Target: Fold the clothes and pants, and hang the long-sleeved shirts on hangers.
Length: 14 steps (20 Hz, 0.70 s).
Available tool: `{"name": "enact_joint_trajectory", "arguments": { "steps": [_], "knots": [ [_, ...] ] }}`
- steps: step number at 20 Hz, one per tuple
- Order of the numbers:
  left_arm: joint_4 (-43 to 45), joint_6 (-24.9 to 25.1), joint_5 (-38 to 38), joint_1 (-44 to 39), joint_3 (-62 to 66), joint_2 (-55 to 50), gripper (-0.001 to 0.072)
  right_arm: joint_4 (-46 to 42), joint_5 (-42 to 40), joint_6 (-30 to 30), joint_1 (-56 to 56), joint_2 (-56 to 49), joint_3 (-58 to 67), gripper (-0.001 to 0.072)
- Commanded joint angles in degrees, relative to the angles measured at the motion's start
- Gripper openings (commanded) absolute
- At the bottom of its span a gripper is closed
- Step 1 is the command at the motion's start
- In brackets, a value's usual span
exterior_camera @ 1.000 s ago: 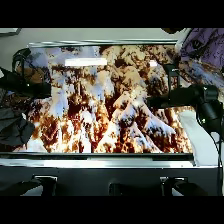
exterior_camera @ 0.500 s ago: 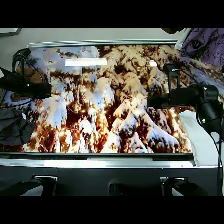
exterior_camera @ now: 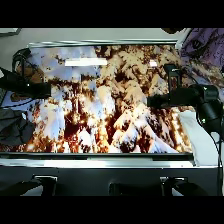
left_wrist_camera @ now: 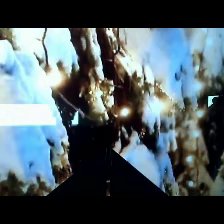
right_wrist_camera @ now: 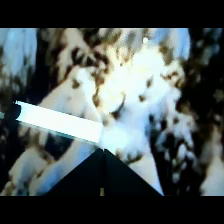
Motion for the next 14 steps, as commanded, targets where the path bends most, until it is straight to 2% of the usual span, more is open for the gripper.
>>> {"name": "enact_joint_trajectory", "arguments": {
  "steps": [1, 3, 4, 5, 6, 8, 10, 14],
  "knots": [
    [-0.02, 0.00, -0.50, -0.04, -0.02, 0.04, 0.0020, 0.02, 0.00, 0.02, 0.04, 0.04, 0.07, 0.0035],
    [0.00, 0.00, -0.48, -0.04, -0.02, 0.04, 0.0023, 0.15, 0.00, 0.02, 0.04, 0.04, 0.07, 0.0035],
    [0.00, -0.42, -0.92, -0.02, -0.02, 0.04, 0.0162, 0.17, 0.00, 0.02, 0.04, 0.04, 0.07, 0.0035],
    [0.24, -3.32, -1.40, -0.02, -0.04, -0.02, 0.0552, 0.15, 0.00, 0.02, 0.04, 0.04, 0.07, 0.0035],
    [0.66, -6.01, -1.86, 0.11, -0.02, -0.31, 0.0720, 0.15, 0.00, 0.02, 0.04, 0.04, 0.07, 0.0035],
    [4.74, -5.75, -5.03, 2.10, -0.24, -0.83, 0.0720, 0.15, 0.02, 0.02, 0.04, 0.04, 0.07, 0.0035],
    [10.99, -10.97, -5.03, 6.25, -3.02, 0.79, 0.0720, 0.22, 0.00, 0.26, 0.04, 0.04, 0.07, 0.0035],
    [14.03, -11.85, 6.21, 19.61, -15.47, 8.70, 0.0720, 0.17, -0.63, 0.24, 0.04, 0.04, 0.07, 0.0035]
  ]
}}
